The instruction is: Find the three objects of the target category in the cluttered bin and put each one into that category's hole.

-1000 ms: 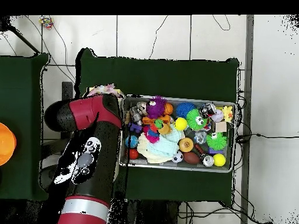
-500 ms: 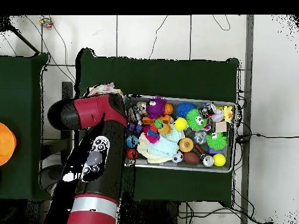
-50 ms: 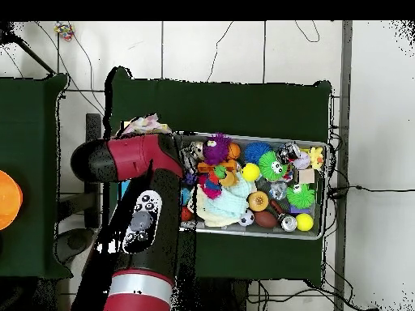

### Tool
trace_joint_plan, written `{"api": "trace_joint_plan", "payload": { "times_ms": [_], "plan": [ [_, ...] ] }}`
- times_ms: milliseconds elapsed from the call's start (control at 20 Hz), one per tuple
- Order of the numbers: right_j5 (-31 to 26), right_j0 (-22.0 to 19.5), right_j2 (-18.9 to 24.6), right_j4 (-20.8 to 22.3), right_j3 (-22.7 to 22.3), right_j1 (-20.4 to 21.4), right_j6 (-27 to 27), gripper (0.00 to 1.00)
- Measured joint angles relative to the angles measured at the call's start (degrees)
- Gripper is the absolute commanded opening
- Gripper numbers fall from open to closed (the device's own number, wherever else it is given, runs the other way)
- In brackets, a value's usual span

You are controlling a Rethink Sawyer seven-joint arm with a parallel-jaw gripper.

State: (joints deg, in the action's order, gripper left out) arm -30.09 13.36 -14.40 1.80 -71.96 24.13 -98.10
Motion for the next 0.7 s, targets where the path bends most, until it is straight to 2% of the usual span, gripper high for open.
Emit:
{"api": "trace_joint_plan", "payload": {
  "times_ms": [700],
  "plan": [
    [7.3,-0.3,0.6,0.0,-4.6,1.7,0.0,1.0]
  ]
}}
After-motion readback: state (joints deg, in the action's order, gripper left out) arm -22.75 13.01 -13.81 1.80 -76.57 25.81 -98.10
